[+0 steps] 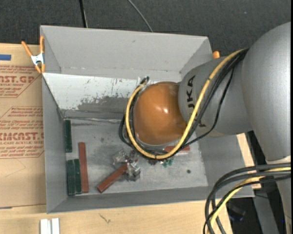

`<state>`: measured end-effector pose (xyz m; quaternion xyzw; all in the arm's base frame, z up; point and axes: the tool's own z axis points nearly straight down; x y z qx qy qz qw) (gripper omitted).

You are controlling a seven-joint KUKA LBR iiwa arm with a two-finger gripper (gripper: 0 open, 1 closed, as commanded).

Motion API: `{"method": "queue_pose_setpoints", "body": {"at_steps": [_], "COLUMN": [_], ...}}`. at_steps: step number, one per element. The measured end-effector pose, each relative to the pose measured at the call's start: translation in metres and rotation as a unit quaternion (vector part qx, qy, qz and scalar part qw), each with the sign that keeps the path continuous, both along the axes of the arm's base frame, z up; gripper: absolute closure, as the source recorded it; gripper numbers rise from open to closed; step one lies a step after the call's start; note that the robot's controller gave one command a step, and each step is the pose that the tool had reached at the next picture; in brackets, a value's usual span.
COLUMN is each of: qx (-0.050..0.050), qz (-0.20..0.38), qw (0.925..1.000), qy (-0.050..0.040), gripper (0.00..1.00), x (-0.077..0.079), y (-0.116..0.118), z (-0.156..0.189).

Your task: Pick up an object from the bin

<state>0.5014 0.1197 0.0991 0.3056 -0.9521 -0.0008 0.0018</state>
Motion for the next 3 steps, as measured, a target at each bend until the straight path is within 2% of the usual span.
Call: {"method": "queue_pose_setpoints", "body": {"at_steps": [1,2,3], "qx": [0.0,0.001,0.001], "qz": [0.012,0.002,0.002], "qw": [0.9999,1.0,1.0], "qy": [-0.0009,-0.0028,-0.0028], "gripper": [1.0,1.0,1.0], "x": [0.007,0.027,0.027], "y": [0.001,-0.003,-0.003], "z": [0.052,0.124,0.124]}}
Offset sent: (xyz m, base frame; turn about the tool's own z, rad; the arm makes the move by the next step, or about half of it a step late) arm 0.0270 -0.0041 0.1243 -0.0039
